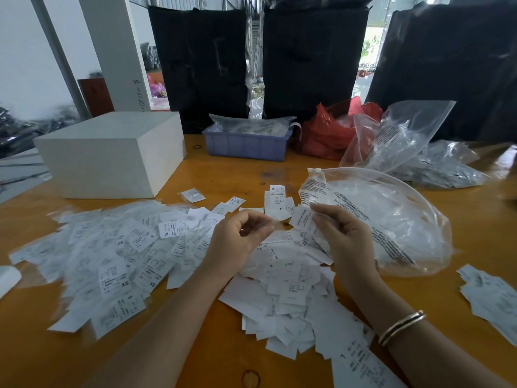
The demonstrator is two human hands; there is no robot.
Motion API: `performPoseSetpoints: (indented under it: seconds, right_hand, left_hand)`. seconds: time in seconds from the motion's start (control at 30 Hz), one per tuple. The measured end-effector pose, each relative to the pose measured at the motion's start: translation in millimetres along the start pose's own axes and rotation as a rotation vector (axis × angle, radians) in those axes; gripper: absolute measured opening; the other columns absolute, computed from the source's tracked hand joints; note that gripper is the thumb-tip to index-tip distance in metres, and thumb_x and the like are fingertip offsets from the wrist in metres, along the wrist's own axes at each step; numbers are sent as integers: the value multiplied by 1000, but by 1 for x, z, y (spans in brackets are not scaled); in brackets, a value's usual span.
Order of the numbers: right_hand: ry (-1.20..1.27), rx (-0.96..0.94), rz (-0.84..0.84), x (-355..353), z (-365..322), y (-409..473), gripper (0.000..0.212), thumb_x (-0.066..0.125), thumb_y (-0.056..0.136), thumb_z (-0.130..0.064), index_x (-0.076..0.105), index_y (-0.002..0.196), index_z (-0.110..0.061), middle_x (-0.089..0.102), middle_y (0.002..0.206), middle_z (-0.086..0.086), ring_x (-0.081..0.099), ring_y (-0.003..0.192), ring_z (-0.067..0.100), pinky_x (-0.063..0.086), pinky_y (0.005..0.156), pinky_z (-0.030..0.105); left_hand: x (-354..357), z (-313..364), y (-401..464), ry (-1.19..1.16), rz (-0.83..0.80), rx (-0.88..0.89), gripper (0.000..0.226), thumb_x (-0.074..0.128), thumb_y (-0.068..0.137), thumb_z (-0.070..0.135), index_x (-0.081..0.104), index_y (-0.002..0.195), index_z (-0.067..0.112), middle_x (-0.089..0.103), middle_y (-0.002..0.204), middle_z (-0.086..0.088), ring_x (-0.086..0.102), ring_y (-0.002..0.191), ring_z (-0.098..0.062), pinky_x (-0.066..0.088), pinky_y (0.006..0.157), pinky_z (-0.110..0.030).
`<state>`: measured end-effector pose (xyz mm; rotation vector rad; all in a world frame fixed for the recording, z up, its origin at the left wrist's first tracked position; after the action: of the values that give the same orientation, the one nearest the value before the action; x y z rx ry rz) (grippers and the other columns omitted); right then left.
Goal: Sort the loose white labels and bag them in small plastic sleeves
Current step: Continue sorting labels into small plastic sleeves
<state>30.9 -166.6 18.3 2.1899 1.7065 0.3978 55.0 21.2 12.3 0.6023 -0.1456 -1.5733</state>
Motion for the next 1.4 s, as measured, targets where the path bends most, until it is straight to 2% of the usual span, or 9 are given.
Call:
performPoseSetpoints:
  seconds: [0.1, 0.23, 0.5, 0.63, 0.8, 1.03, 1.2, 1.27, 1.4]
  right_hand:
    - [-48, -28, -56, 4, -1, -2, 35, 63, 87, -3, 69, 84, -37, 68, 81, -21, 61, 72, -4, 48, 57, 12]
    - [-178, -98, -122, 9, -4, -4, 33, 63, 86, -1, 66, 88, -34, 67, 84, -18, 60, 80, -9, 45, 65, 6]
    - [-327, -208, -212, 17, -5, -6, 31, 68, 82, 1, 67, 91, -29, 67, 88, -10, 62, 86, -2, 44, 75, 5]
    - [-306, -159, -203, 15, -2, -5, 29, 66, 84, -2, 67, 92, -30, 68, 91, -12, 61, 89, -5, 44, 74, 4]
    - [-251, -159, -219, 16, -4, -6, 32, 65, 84, 2, 67, 91, -29, 67, 89, -7, 61, 82, -9, 44, 65, 2]
    - [-319, -213, -314, 22, -9, -9, 34, 64, 84, 3, 67, 94, -29, 62, 85, -16, 58, 78, -13, 42, 62, 0]
    - [-250, -90, -285, 19, -5, -7, 38, 64, 87, -7, 60, 95, -44, 66, 87, -16, 65, 65, -1, 48, 58, 9]
    - [-222, -71, -284, 18, -5, -7, 38, 63, 87, -7, 58, 98, -43, 65, 80, -16, 65, 65, 0, 48, 57, 10]
    - [-118, -36, -262, 14, -3, -5, 34, 60, 89, -4, 60, 102, -35, 65, 83, -21, 64, 63, 4, 50, 57, 13]
  left_hand:
    - [0, 0, 1, -1, 5, 6, 14, 71, 82, 19, 65, 85, 32, 68, 84, 24, 63, 80, 5, 48, 66, -6]
    - [1, 1, 0, 2, 14, 22, 12, 72, 81, 22, 66, 85, 32, 69, 82, 21, 63, 80, 5, 48, 66, -7]
    - [2, 2, 0, -14, -44, 10, 11, 71, 81, 21, 67, 85, 30, 69, 79, 25, 65, 80, 5, 47, 66, -6]
    - [3, 3, -1, 31, -42, 26, 12, 66, 86, 23, 64, 82, 35, 68, 78, 25, 64, 79, 4, 47, 68, -6]
    - [2, 4, -1, 10, -18, 26, 8, 62, 87, 27, 64, 81, 32, 69, 76, 22, 65, 75, 3, 47, 65, -5]
    - [5, 2, 0, 21, -88, 19, 13, 68, 83, 24, 65, 80, 36, 67, 74, 27, 64, 74, 4, 47, 63, -5]
    - [5, 0, 0, 79, -110, -26, 11, 69, 81, 31, 62, 78, 40, 66, 70, 27, 60, 74, 10, 43, 60, -2]
    - [4, -1, 1, 114, -76, -38, 10, 69, 81, 35, 62, 76, 40, 64, 71, 26, 57, 75, 12, 41, 58, 0]
    - [3, 2, 1, 86, -85, -33, 9, 68, 81, 35, 63, 76, 39, 64, 70, 33, 58, 75, 13, 42, 61, -1]
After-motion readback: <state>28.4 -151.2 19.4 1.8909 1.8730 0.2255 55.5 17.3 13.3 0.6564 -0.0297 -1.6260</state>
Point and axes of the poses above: each hand's wrist, its own y-axis towards the middle knuckle, its own x-axis out of the palm, z = x × y, the point moved 3 cm from there along y, towards the middle knuckle
